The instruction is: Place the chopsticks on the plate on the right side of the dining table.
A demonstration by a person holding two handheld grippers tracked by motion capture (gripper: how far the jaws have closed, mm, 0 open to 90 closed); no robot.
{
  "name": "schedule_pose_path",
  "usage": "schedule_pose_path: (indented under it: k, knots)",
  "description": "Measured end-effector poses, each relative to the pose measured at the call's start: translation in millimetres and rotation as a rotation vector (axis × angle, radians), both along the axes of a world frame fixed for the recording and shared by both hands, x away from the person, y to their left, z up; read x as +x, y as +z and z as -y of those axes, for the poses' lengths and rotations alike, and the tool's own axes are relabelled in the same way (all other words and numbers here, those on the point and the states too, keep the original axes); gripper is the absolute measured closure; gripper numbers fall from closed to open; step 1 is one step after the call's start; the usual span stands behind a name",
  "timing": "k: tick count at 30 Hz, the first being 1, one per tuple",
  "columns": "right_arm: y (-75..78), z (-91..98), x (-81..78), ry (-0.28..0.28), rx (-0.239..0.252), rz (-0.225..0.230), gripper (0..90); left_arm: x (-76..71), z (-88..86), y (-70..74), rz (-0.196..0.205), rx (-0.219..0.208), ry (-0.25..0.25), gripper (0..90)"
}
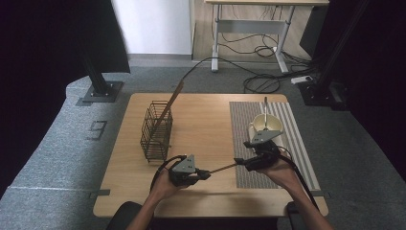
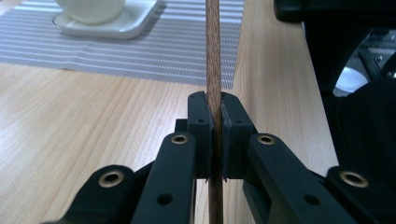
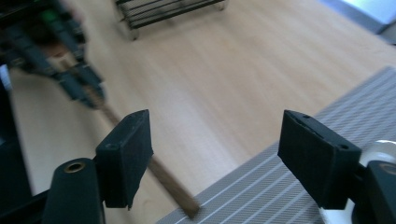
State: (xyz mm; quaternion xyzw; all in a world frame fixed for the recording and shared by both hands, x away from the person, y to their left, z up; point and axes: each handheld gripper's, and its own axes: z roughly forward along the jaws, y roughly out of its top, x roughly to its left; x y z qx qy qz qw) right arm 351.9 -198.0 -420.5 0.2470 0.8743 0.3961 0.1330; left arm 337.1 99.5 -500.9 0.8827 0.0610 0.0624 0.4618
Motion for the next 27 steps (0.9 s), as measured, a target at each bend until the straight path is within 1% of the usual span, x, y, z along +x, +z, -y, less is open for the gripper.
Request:
schedule_pose_path:
  k: [3, 5, 7, 11, 14, 17, 19, 23, 25, 27]
  knots:
    - [-6.2, -9.5, -4.7, 0.058, -0.037, -0.014, 27.1, -1.0, 4.0, -1.6, -0.007, 0.024, -0.01, 84.8]
    - [-11.2, -16.2, -7.2, 0.099, -0.063, -0.024, 30.5, -1.7, 6.5, -2.2, -0.007, 0.045, -0.017, 84.8]
    - [-16.2, -22.2, -9.7, 0.143, -0.09, -0.022, 34.4, -2.3, 8.1, -2.5, -0.01, 0.054, -0.026, 84.8]
    - [-24.9, -33.0, -15.9, 0.21, -0.141, -0.035, 42.3, -2.8, 9.8, -2.3, -0.013, 0.062, -0.034, 84.7]
    - [-29.7, -38.2, -19.5, 0.231, -0.18, -0.031, 47.5, -3.2, 10.9, -2.9, -0.019, 0.071, -0.038, 84.7]
    - [-32.9, -42.2, -21.8, 0.258, -0.209, -0.011, 52.8, -3.9, 12.9, -3.3, -0.023, 0.08, -0.046, 84.8]
    - [-34.7, -44.5, -23.2, 0.27, -0.222, -0.007, 57.0, -4.5, 14.3, -3.4, -0.026, 0.086, -0.053, 84.8]
    - [-37.8, -47.1, -23.8, 0.298, -0.248, -0.014, 65.3, -5.2, 16.6, -4.2, -0.027, 0.102, -0.057, 84.7]
    - [-38.7, -47.9, -24.7, 0.313, -0.254, -0.013, 69.6, -4.6, 16.2, -4.8, -0.033, 0.098, -0.059, 84.7]
    - [-38.9, -48.2, -25.1, 0.321, -0.255, -0.015, 70.9, -4.3, 15.8, -4.9, -0.032, 0.096, -0.064, 84.5]
